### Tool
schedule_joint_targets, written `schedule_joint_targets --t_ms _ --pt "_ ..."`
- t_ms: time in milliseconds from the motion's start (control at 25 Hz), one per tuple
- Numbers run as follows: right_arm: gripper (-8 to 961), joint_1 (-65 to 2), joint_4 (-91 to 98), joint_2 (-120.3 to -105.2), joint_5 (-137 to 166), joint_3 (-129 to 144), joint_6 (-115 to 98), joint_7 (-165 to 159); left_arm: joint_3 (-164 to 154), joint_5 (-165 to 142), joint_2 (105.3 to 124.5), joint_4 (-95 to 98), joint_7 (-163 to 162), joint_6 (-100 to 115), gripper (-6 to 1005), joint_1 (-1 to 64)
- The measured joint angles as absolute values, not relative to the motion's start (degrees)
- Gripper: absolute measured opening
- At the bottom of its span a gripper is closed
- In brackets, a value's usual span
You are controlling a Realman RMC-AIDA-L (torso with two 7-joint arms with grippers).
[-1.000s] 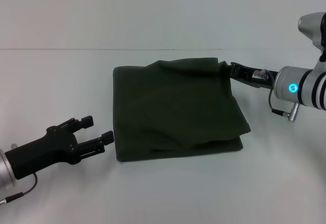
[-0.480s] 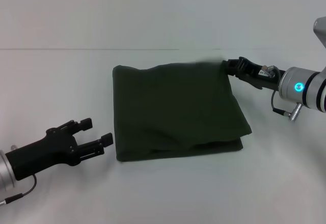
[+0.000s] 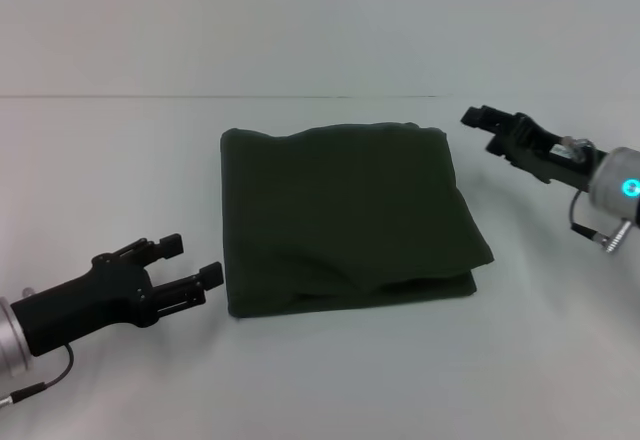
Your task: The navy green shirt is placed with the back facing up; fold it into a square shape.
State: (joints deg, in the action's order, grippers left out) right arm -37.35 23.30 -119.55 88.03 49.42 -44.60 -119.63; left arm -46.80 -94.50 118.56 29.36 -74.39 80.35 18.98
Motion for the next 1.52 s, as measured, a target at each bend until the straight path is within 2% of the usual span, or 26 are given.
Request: schedule_joint_targets --t_ms 160,400,560,760,1040,1520 --pt "721 -33.0 26.1 -118.59 86.7 48.9 -49.2 -115.8 -46.8 -94.6 118.29 29.3 -77.9 81.3 888 19.2" --pt "854 -29.3 26.3 -115.67 86.9 48.8 -63.3 -106.8 -46.9 -95.0 116.18 29.6 -91.3 84.2 887 20.1" --pt "929 -27.1 26.3 -115.28 86.9 48.8 -69.4 -100.8 -47.1 -99.8 114.62 29.8 -104.1 84.3 887 22.5" --pt "922 -25.1 25.9 -115.37 87.2 49.3 -71.3 -97.0 -46.9 -109.2 113.23 29.9 -120.4 82.4 887 27.3" --pt "925 -24.3 25.8 -115.85 89.0 49.5 -72.2 -95.4 -47.3 -114.4 113.65 29.9 -132.2 76.5 888 30.6" --pt "924 -24.2 25.8 -115.74 90.0 49.5 -72.3 -95.0 -47.4 -123.2 115.96 29.6 -139.2 73.4 888 34.6"
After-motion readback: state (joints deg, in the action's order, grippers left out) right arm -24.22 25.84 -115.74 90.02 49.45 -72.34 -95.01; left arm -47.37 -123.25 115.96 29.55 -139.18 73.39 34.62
